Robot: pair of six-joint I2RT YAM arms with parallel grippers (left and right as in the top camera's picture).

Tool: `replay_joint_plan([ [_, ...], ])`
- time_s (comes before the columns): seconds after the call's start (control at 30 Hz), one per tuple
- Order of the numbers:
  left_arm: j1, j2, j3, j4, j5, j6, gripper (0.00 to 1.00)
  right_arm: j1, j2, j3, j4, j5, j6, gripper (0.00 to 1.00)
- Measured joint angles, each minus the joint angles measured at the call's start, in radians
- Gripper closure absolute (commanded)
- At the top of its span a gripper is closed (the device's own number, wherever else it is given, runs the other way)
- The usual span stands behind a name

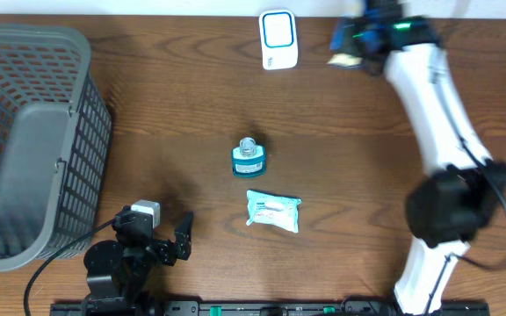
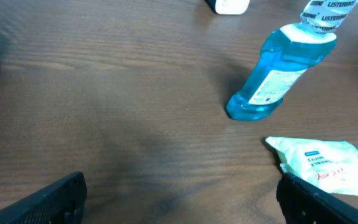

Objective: Scan the item barcode
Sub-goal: 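Move the snack bag to the right table edge and release it, then reach the right gripper to the blue Listerine bottle and grasp its neck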

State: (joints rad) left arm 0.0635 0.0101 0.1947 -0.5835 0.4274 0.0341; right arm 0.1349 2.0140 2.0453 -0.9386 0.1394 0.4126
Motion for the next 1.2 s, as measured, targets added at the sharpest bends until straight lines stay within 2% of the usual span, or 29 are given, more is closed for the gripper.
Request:
replay_joint_plan([
  [0.07,0.0,0.0,0.0,0.0,0.0,0.0,0.02,-0.063,-0.047,0.01,-0.071,0.15,-0.001,0.99],
  [0.2,0.0,0.0,0.0,0.0,0.0,0.0,0.02,-0.203,-0.033,-0.019,-0.071,0.348,-0.002,0.99],
  [0.53,0.0,0.0,0.0,0.0,0.0,0.0,0.02,-0.529,0.191,-0.211,0.039,0.379,-0.004,0.97],
  [0.67,0.0,0.0,0.0,0.0,0.0,0.0,0.02,-0.617,0.191,-0.213,0.105,0.277,-0.004,0.74],
  [0.7,0.0,0.0,0.0,0.0,0.0,0.0,0.02,-0.626,0.186,-0.212,0.108,0.253,-0.005,0.62],
  [0.73,0.0,0.0,0.0,0.0,0.0,0.0,0.02,-0.634,0.181,-0.209,0.107,0.23,-0.01,0.59],
  [0.8,0.0,0.0,0.0,0.0,0.0,0.0,0.02,-0.644,0.164,-0.201,0.104,0.183,-0.007,0.39],
  [0.87,0.0,0.0,0.0,0.0,0.0,0.0,0.02,-0.651,0.132,-0.192,0.102,0.139,-0.002,0.25],
  [0.9,0.0,0.0,0.0,0.0,0.0,0.0,0.02,-0.653,0.093,-0.191,0.09,0.099,-0.005,0.12],
  [0.97,0.0,0.0,0.0,0.0,0.0,0.0,0.02,-0.653,0.009,-0.191,0.079,0.012,-0.008,0.06],
  [1.2,0.0,0.0,0.0,0.0,0.0,0.0,0.02,-0.64,-0.341,-0.168,0.017,-0.419,0.05,0.01],
])
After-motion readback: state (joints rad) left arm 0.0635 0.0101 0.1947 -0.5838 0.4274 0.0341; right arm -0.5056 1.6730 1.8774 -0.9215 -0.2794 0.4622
